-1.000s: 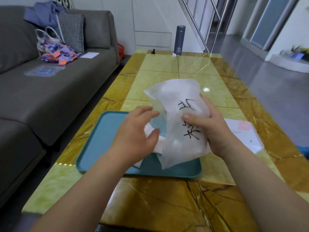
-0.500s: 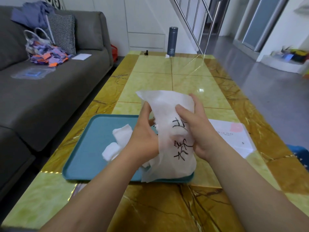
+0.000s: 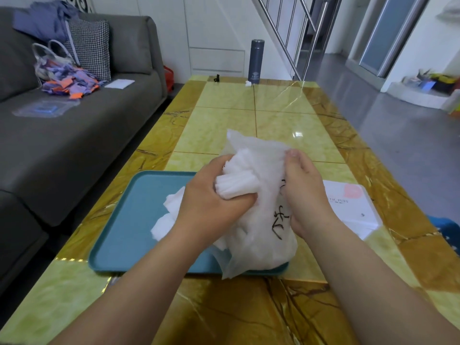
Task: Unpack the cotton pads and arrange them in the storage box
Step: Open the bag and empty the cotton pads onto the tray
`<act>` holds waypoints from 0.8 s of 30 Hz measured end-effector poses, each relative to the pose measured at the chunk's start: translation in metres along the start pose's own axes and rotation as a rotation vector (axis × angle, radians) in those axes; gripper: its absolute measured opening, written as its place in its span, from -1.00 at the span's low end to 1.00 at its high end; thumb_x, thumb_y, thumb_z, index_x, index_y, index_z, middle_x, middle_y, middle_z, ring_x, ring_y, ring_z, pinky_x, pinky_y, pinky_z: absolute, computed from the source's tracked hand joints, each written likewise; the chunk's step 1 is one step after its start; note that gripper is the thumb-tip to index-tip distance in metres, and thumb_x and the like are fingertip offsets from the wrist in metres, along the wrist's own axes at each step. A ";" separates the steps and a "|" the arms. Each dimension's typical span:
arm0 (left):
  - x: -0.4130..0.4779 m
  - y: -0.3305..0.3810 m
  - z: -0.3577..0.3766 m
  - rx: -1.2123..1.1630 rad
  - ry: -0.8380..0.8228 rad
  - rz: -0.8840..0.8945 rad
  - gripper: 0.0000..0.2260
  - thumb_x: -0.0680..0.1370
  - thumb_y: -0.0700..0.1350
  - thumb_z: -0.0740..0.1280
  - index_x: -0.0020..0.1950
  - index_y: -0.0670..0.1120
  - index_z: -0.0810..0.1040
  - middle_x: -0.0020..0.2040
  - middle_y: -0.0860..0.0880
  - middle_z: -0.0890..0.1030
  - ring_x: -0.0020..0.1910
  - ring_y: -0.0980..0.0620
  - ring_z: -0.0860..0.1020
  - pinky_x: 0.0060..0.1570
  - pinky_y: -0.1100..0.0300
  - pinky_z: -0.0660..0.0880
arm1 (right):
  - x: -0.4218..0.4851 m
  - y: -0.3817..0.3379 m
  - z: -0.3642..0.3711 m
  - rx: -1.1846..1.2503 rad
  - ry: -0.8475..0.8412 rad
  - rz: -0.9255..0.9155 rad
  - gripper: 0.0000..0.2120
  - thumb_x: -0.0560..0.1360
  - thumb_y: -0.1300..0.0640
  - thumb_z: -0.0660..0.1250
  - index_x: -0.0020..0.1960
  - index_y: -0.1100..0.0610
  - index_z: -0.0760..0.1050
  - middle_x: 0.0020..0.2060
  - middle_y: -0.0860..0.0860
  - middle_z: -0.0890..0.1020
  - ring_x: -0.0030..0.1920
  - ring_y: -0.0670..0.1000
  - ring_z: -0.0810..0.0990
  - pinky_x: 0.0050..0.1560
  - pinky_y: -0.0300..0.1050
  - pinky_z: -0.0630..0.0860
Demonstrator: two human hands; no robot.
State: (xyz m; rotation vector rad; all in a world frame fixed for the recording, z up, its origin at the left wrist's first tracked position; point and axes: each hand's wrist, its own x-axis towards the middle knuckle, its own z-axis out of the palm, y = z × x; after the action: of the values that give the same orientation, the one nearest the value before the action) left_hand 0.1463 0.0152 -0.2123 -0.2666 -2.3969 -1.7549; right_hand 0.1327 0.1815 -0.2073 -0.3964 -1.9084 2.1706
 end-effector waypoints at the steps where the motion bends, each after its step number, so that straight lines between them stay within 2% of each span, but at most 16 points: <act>1: -0.001 -0.001 -0.005 0.050 0.009 -0.003 -0.58 0.40 -0.02 0.57 0.18 0.26 0.55 -0.01 0.14 0.65 -0.07 0.17 0.62 -0.16 0.26 0.57 | 0.001 0.000 -0.001 0.009 0.017 -0.004 -0.69 0.71 -0.10 0.14 0.04 -0.03 0.62 -0.04 0.00 0.72 -0.07 0.01 0.62 0.08 0.08 0.61; 5: 0.001 -0.009 -0.030 0.407 0.051 -0.021 -0.53 0.40 0.14 0.50 0.26 0.31 0.47 0.05 0.16 0.55 -0.03 0.09 0.58 -0.11 0.03 0.59 | 0.001 -0.001 -0.002 0.012 0.038 -0.033 -0.70 0.72 -0.10 0.13 0.07 -0.04 0.61 -0.11 -0.11 0.67 -0.11 -0.08 0.59 -0.03 -0.08 0.55; 8: 0.005 -0.019 -0.041 0.699 -0.089 -0.158 -0.50 0.41 0.25 0.41 0.34 0.27 0.46 0.15 0.11 0.48 0.07 -0.01 0.55 0.02 -0.04 0.58 | -0.001 -0.003 -0.002 -0.027 0.076 -0.082 -0.72 0.71 -0.10 0.15 0.07 -0.10 0.62 -0.13 -0.27 0.69 -0.13 -0.25 0.64 -0.05 -0.27 0.55; 11: 0.004 -0.030 -0.042 0.920 -0.298 -0.299 -0.44 0.46 0.37 0.28 0.38 0.14 0.47 0.23 0.02 0.48 0.19 -0.08 0.48 0.14 -0.07 0.54 | -0.002 -0.006 -0.002 -0.019 0.127 -0.118 -0.75 0.70 -0.12 0.18 0.18 -0.16 0.63 0.08 -0.23 0.71 0.12 -0.20 0.66 0.20 -0.12 0.59; 13: 0.003 -0.033 -0.044 0.964 -0.326 -0.323 -0.40 0.50 0.39 0.25 0.44 0.10 0.43 0.36 -0.02 0.44 0.34 -0.12 0.41 0.25 -0.09 0.48 | -0.002 -0.008 -0.003 -0.007 0.118 -0.134 -0.71 0.68 -0.16 0.19 0.34 -0.21 0.55 0.30 -0.24 0.61 0.31 -0.18 0.57 0.36 -0.08 0.52; 15: 0.002 -0.029 -0.045 1.022 -0.298 -0.278 -0.35 0.51 0.36 0.25 0.53 0.09 0.34 0.57 -0.05 0.28 0.53 -0.16 0.23 0.39 -0.15 0.34 | -0.004 -0.009 -0.004 -0.024 0.098 -0.105 -0.61 0.66 -0.22 0.21 0.44 -0.18 0.47 0.41 -0.21 0.53 0.39 -0.16 0.50 0.39 -0.09 0.47; 17: 0.001 -0.021 -0.042 1.040 -0.229 -0.170 -0.31 0.52 0.33 0.25 0.60 0.09 0.24 0.67 -0.04 0.09 0.63 -0.15 0.04 0.49 -0.18 0.20 | -0.007 -0.008 -0.004 -0.062 0.075 -0.012 -0.62 0.60 -0.30 0.25 0.27 -0.12 0.60 0.22 -0.14 0.69 0.23 -0.09 0.65 0.27 0.01 0.58; 18: 0.000 -0.017 -0.039 1.002 -0.193 -0.096 -0.32 0.53 0.30 0.26 0.61 0.09 0.24 0.67 -0.01 0.08 0.63 -0.12 0.01 0.52 -0.16 0.18 | -0.010 -0.008 -0.005 -0.091 0.046 0.052 -0.62 0.57 -0.33 0.29 0.16 -0.09 0.63 0.09 -0.11 0.74 0.13 -0.05 0.71 0.20 0.05 0.63; 19: -0.001 -0.016 -0.035 0.942 -0.178 -0.029 -0.35 0.54 0.25 0.29 0.60 0.09 0.27 0.66 0.02 0.12 0.62 -0.08 0.04 0.52 -0.11 0.19 | -0.012 -0.006 -0.006 -0.119 -0.001 0.109 -0.61 0.53 -0.34 0.34 0.12 -0.06 0.64 0.02 -0.09 0.76 0.06 -0.01 0.74 0.17 0.09 0.64; 21: -0.002 -0.018 -0.027 0.811 -0.227 0.031 -0.44 0.55 0.15 0.33 0.54 0.08 0.38 0.60 0.08 0.26 0.57 -0.01 0.17 0.48 -0.01 0.27 | -0.016 -0.002 -0.008 -0.168 -0.106 0.167 -0.60 0.48 -0.27 0.46 0.15 -0.01 0.64 -0.01 -0.05 0.78 0.02 0.04 0.76 0.18 0.16 0.65; 24: -0.003 -0.025 -0.020 0.780 -0.343 0.022 -0.48 0.48 0.12 0.30 0.44 0.09 0.49 0.47 0.12 0.42 0.46 0.01 0.33 0.36 0.04 0.42 | -0.022 -0.001 -0.013 -0.298 -0.225 0.183 -0.64 0.50 -0.19 0.46 0.15 0.03 0.66 -0.05 -0.03 0.78 -0.02 0.05 0.77 0.20 0.18 0.64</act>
State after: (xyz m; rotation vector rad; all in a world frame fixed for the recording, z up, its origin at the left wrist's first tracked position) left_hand 0.1440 -0.0112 -0.2301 -0.5009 -3.0680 -0.6862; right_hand 0.1580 0.1860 -0.2062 -0.4062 -2.4205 2.1183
